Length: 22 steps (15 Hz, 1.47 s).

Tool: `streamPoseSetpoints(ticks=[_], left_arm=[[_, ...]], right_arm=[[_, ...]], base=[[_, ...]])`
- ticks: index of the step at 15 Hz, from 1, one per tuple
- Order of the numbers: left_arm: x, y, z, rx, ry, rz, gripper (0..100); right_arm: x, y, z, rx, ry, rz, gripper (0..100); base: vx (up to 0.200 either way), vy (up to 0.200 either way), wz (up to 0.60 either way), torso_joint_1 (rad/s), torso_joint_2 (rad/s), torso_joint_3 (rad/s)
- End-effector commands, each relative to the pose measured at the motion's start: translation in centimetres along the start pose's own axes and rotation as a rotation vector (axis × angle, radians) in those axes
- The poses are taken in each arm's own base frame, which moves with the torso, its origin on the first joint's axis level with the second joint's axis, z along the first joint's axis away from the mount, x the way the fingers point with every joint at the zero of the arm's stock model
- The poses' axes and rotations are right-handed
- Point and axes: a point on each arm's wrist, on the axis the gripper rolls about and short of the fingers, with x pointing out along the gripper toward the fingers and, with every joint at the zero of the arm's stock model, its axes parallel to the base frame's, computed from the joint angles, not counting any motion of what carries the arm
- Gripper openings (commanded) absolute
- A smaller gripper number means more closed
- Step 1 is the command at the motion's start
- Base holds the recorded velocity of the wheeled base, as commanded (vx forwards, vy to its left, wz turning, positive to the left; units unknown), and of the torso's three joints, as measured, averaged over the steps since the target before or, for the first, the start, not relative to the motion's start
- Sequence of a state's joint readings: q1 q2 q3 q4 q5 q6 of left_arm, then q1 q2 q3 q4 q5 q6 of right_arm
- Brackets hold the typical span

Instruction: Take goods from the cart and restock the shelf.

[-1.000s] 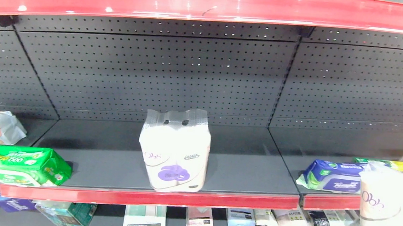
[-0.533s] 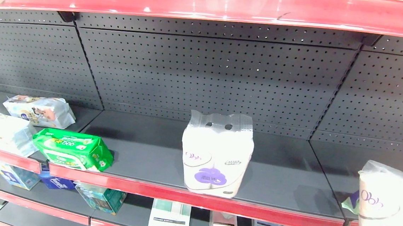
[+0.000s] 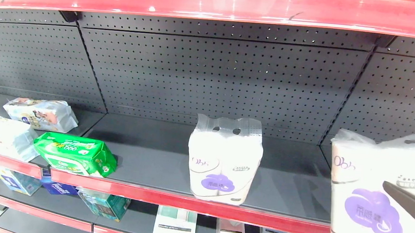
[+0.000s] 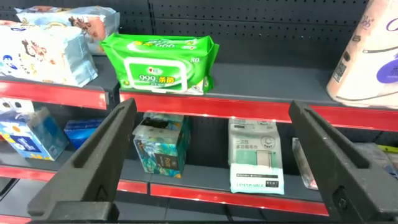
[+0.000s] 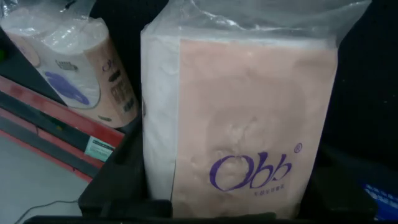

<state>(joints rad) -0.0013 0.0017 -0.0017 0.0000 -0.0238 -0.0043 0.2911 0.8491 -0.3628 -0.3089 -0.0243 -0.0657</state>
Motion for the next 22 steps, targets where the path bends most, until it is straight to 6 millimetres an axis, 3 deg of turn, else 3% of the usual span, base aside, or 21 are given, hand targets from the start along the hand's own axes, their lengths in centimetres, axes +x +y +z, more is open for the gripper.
streamPoseSetpoints(ticks=[1, 3, 6, 11, 22], left_arm=[[0.0, 0.0, 0.0, 0.000, 0.002, 0.001, 100], [0.0, 0.0, 0.0, 0.000, 0.002, -0.001, 100], [0.0, 0.0, 0.0, 0.000, 0.002, -0.001, 100], [0.0, 0.0, 0.0, 0.000, 0.000, 0.001, 100], [0.0, 0.0, 0.0, 0.000, 0.002, -0.001, 100]], right_arm=[[3.7, 0.2, 0.1, 0.026, 0.093, 0.053, 0], [5.0, 0.3, 0.1, 0.036, 0.088, 0.067, 0], [10.2, -0.3, 0.1, 0.049, 0.072, 0.069, 0], [17.0, -1.3, 0.6, 0.055, 0.044, 0.125, 0], [27.2, -1.9, 0.1, -0.034, -0.111, 0.488, 0]], base=[[0.000, 0.000, 0.00, 0.000, 0.00, 0.000], [0.000, 0.000, 0.00, 0.000, 0.00, 0.000], [0.000, 0.000, 0.00, 0.000, 0.00, 0.000], [0.000, 0.000, 0.00, 0.000, 0.00, 0.000], [0.000, 0.000, 0.00, 0.000, 0.00, 0.000]])
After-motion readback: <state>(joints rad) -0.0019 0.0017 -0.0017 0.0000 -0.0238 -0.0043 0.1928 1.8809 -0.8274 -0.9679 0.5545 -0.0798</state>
